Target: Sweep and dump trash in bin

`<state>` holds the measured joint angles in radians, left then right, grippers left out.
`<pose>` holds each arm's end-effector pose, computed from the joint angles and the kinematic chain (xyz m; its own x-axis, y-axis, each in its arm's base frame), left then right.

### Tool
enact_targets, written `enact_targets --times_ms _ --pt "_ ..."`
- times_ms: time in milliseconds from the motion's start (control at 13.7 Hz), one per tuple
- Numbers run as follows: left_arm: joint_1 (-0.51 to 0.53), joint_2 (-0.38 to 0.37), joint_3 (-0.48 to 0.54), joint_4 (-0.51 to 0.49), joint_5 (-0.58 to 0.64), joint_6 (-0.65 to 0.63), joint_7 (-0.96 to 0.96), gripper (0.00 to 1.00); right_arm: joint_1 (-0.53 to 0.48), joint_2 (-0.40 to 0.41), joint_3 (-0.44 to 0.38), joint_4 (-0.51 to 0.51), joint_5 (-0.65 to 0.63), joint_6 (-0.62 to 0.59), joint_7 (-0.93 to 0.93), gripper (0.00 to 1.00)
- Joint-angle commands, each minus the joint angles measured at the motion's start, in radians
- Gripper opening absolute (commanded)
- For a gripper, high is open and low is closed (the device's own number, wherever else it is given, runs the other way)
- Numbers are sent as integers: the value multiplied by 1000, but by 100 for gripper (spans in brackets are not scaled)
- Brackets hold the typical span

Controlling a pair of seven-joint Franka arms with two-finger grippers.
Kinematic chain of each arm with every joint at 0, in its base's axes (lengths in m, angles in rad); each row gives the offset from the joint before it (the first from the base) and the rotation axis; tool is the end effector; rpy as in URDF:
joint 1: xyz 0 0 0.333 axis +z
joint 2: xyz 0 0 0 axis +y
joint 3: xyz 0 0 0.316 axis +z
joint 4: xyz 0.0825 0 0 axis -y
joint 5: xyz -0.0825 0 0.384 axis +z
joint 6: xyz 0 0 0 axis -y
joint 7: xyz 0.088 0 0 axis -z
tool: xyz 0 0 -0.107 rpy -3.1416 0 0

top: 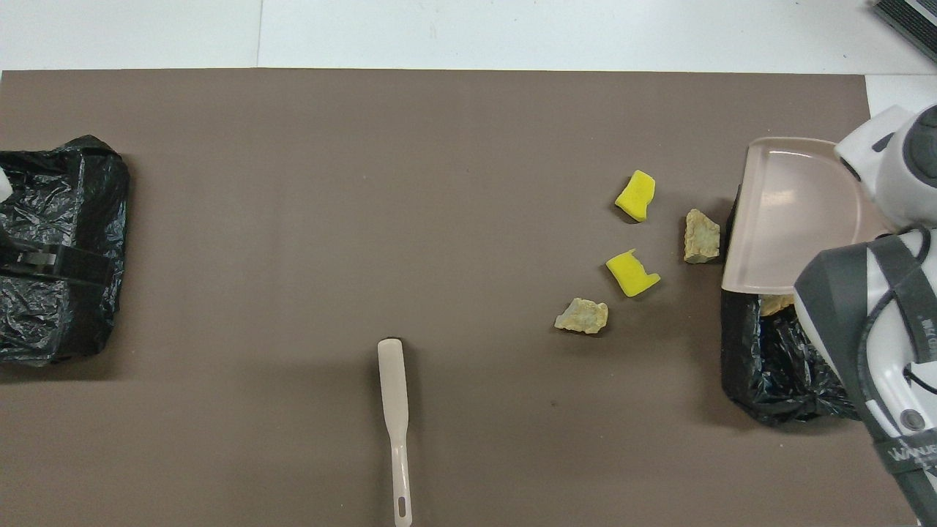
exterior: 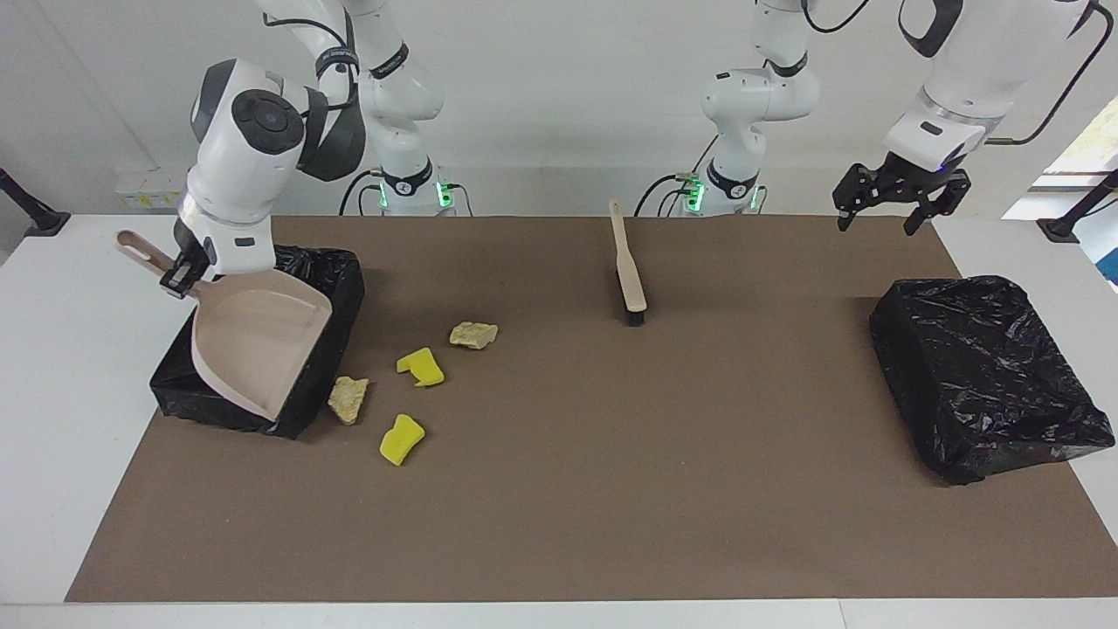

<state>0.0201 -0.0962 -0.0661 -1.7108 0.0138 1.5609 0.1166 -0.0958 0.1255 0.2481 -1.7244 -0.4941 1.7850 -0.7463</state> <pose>0.5206 -0.0241 0.6094 0.9854 -0.1610 -0.0559 -0.1620 -0.9867 -0.0137 0.5965 0.0438 0.5080 0.5307 0.7711 -0.3518 0.8468 -0.4645 0.2591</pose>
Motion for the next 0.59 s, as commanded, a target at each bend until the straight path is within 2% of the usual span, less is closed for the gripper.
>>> enact_targets --times_ms 0,146,512 --pt "15 -37 -9 -41 9 4 15 100 89 132 -1 150 103 -9 277 0" --pt "15 -37 -9 -41 9 8 15 100 120 196 0 218 187 4 459 0" --pt "15 -37 -9 -41 9 14 15 100 336 396 0 431 218 13 1045 0"
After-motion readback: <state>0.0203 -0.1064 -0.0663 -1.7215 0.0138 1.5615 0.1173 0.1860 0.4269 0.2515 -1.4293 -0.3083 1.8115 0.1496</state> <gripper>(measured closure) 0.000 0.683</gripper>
